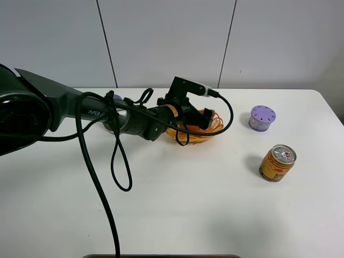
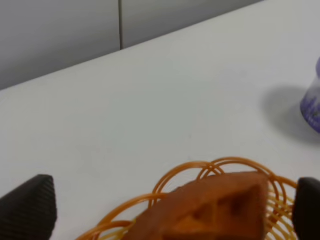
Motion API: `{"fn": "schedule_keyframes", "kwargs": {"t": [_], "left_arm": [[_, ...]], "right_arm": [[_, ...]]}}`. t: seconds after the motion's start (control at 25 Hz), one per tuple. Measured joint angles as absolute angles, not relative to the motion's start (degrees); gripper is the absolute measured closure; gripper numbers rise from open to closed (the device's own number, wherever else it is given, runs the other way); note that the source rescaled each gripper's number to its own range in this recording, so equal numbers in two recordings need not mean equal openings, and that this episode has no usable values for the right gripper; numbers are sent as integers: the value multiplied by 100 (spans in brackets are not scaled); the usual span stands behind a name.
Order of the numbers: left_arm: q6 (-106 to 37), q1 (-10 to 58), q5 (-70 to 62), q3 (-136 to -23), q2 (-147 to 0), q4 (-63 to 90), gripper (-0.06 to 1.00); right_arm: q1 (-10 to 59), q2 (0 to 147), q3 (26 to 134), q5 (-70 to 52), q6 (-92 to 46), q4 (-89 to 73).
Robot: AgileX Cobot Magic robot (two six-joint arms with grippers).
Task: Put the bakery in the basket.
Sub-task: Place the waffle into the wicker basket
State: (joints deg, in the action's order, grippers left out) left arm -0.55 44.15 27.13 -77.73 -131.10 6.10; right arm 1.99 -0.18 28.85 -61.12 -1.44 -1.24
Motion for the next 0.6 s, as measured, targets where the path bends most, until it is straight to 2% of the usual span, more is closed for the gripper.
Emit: {"fn": "schedule_keyframes", "kwargs": {"t": [0.16,0.6], "left_arm": [[-55,4415,2765,-7773,-13110,610,-3],[-74,4415,2759,-7777,-13028,583,-4]], "right_arm": [[199,-18,2885,-6112,-144,-124],[199,-18,2885,-6112,-134,-124]]}}
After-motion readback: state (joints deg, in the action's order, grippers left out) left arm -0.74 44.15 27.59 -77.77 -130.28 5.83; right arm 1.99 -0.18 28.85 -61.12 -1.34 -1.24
